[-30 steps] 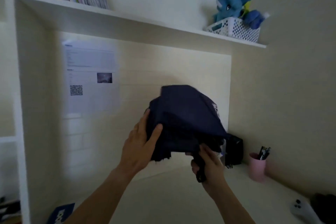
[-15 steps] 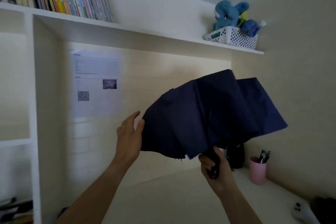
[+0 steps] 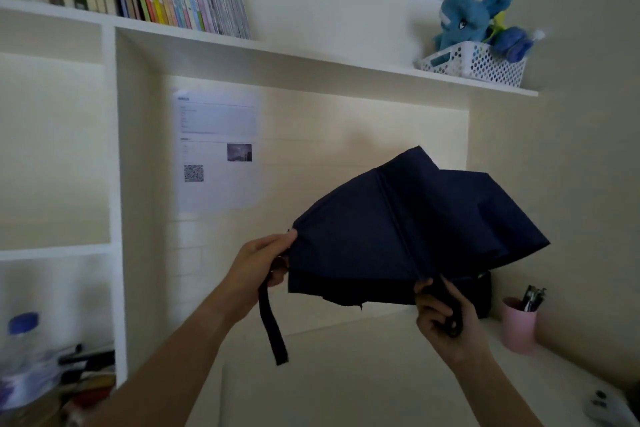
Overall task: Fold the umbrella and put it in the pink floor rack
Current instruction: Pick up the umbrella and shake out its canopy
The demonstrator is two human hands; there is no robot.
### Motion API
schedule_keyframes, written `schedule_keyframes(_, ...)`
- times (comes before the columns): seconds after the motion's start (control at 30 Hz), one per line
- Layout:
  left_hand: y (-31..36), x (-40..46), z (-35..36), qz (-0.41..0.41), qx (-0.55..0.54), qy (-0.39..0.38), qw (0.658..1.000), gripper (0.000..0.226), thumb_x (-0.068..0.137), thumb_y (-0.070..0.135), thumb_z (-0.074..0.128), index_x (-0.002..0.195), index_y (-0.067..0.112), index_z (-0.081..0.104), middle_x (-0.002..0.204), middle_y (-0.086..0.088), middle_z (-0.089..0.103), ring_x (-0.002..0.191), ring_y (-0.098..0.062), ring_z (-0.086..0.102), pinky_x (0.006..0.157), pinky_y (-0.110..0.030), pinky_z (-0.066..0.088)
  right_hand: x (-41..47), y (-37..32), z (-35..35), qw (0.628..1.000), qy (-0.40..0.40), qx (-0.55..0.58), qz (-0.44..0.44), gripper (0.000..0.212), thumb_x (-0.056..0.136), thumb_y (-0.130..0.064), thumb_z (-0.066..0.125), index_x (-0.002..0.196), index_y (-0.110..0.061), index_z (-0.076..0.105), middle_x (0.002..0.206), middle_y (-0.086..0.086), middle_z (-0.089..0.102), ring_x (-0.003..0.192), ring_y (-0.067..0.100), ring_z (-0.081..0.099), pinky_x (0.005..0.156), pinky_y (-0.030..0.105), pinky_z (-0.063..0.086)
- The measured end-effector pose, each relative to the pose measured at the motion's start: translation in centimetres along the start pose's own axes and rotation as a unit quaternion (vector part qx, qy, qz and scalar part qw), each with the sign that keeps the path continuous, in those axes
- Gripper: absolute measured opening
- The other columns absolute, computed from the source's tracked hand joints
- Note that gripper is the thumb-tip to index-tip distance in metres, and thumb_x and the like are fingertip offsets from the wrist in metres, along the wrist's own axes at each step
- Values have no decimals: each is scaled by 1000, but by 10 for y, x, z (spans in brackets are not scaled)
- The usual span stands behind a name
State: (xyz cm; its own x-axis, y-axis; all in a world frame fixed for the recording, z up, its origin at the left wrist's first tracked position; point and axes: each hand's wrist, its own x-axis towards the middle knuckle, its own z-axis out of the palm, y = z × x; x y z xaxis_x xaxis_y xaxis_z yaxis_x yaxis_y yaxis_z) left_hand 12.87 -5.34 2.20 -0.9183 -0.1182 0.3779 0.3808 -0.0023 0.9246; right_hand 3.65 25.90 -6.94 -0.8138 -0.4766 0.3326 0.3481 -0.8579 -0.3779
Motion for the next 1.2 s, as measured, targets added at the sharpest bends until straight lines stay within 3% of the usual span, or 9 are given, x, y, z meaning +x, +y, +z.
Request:
schedule_keyframes(0.17, -6, -4, -23, 2, 46, 29, 999, 31, 100, 26, 63, 88, 0, 74, 72, -6, 54, 56, -13, 40, 53, -24, 32, -11, 2, -14, 998, 64, 12, -18, 26, 74, -21, 71, 93, -10, 58, 77, 0, 62, 36, 3, 43, 31, 12, 34)
schedule_keyframes(0.43, -37, -27, -37, -54, 89, -38, 994, 22, 100, 22, 64, 100, 6, 80, 81, -7, 66, 62, -15, 51, 60, -28, 40, -14, -3, -32, 986, 148, -41, 70, 86, 32, 1, 98, 107, -12, 56, 87, 10, 71, 36, 4, 46, 30, 13, 36)
schedule_keyframes(0.6, -69, -44, -37, -135, 88, -51, 986, 20, 97, 23, 69, 99, 7, 81, 88, -8, 75, 71, -18, 63, 71, -27, 53, -2, 23, -40, 942, 266, -95, 182, 29, 76, -13, 69, 100, -10, 54, 82, 16, 70, 33, 8, 47, 29, 12, 37)
schedule_keyframes(0.77, -100, -57, -33, -205, 86, -49, 974, 20, 95, 21, 71, 99, 3, 79, 88, -11, 77, 71, -17, 68, 72, -26, 57, 11, 55, -58, 887, 327, -183, 269, 15, 92, -10, 56, 105, -4, 57, 94, 27, 67, 36, 16, 54, 28, 19, 44)
schedule_keyframes(0.93, -118, -62, -36, -251, 104, -48, 961, 16, 93, 18, 73, 102, 5, 79, 98, -14, 79, 80, -19, 73, 80, -31, 60, 16, 69, -80, 760, 385, -463, 245, 24, 96, -10, 58, 113, 7, 57, 98, 26, 67, 68, 35, 70, 44, 32, 57)
schedule_keyframes(1.0, -123, -64, -35, -267, 69, -38, 961, 17, 93, 19, 74, 102, 5, 79, 100, -14, 79, 81, -18, 73, 77, -29, 59, 13, 60, -85, 626, 403, -642, 182, 26, 87, -16, 62, 103, 5, 62, 87, 22, 68, 70, 34, 69, 57, 37, 59)
schedule_keyframes(1.07, -127, -64, -31, -276, 43, -27, 960, 18, 92, 19, 75, 102, 4, 79, 101, -15, 78, 82, -19, 72, 73, -27, 59, 10, 55, -68, 431, 385, -811, 88, 20, 83, -23, 58, 84, -4, 63, 83, 14, 66, 74, 31, 65, 71, 36, 55)
schedule_keyframes(1.1, -129, -63, -29, -279, 36, -23, 959, 19, 91, 19, 76, 101, 4, 79, 103, -16, 78, 83, -19, 72, 74, -27, 60, 9, 59, -50, 392, 351, -850, 25, 20, 86, -26, 56, 78, -8, 62, 82, 11, 66, 76, 30, 64, 74, 36, 54)
schedule_keyframes(1.2, -135, -59, -18, -286, 22, -17, 958, 20, 89, 21, 78, 101, 5, 79, 100, -15, 78, 84, -21, 73, 78, -30, 60, 7, 91, 15, 424, 112, -898, -45, 33, 83, -50, 67, 101, -23, 70, 103, -6, 69, 95, 17, 64, 85, 36, 54)
